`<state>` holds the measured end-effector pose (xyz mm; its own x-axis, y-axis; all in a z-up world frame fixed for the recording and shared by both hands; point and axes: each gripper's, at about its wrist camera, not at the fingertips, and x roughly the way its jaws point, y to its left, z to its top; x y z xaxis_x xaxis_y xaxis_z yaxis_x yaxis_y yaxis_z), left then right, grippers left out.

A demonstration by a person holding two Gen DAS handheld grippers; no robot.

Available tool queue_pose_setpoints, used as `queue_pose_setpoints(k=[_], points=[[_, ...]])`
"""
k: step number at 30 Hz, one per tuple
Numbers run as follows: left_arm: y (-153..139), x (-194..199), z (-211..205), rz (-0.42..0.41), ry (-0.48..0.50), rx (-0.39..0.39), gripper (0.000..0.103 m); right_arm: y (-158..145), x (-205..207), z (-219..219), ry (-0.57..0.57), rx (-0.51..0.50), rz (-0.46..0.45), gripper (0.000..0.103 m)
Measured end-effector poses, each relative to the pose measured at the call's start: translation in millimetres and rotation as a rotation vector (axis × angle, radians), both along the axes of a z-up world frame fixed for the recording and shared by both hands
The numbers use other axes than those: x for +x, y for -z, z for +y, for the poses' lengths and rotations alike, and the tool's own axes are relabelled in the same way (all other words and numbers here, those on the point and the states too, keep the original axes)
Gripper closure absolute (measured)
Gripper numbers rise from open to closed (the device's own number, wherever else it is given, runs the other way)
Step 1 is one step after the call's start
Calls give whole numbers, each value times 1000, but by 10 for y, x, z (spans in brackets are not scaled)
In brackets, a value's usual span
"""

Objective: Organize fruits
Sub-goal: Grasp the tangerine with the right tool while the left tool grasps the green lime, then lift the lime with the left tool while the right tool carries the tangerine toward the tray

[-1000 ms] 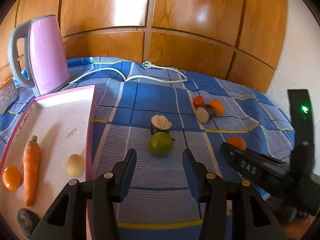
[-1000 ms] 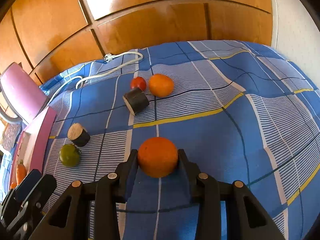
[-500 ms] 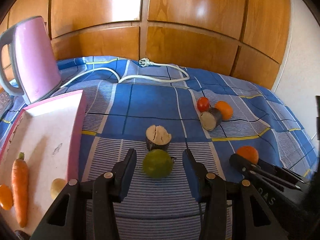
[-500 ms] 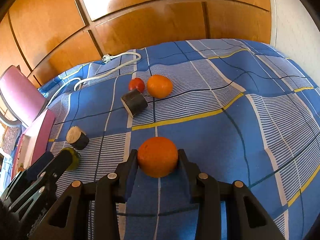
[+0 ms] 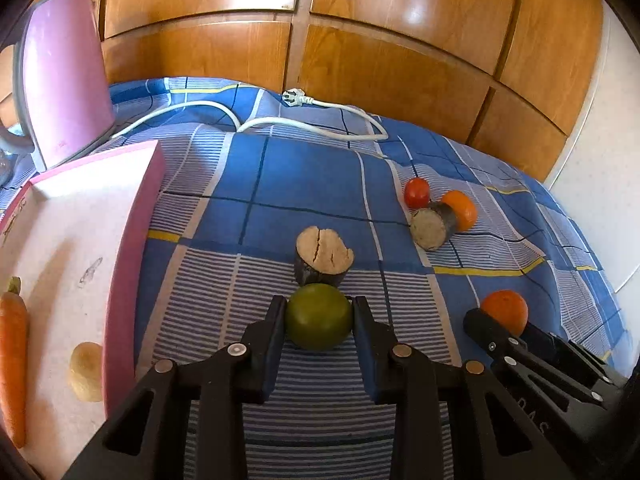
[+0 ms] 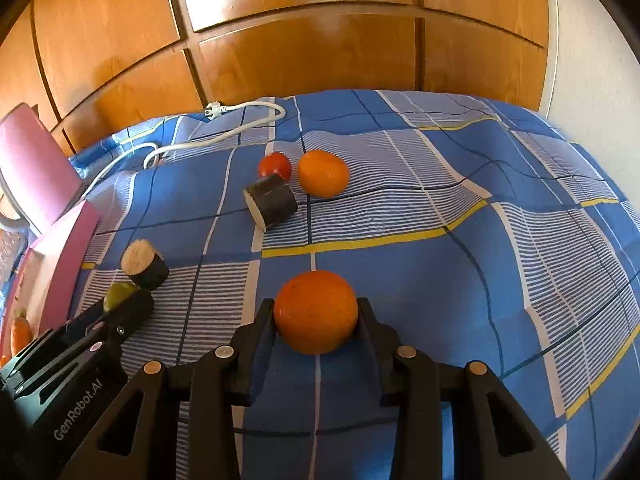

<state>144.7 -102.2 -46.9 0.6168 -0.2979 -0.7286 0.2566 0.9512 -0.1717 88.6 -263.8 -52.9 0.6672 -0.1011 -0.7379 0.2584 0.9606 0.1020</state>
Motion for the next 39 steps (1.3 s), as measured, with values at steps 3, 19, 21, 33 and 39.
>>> queue_pose_setpoints(k=[3,19,21,33,39], points=[[11,-2,3,4,1,5,70,7,3,14,-2,-14,5,63],[-70,-411,48,-88,-44,97,71,3,-42,75,-14,-59,-3,64],[-109,-487,67,-114,-47,102,71,5,-49,99,-20,-73,-1,64],[-308,-719,348,-167,-152,35,71,-23,-136,294,-99,-77,-32,65],[-375,-835,410,-195,-174,22,71,-123,-217,385,-140,-71,-92,65]])
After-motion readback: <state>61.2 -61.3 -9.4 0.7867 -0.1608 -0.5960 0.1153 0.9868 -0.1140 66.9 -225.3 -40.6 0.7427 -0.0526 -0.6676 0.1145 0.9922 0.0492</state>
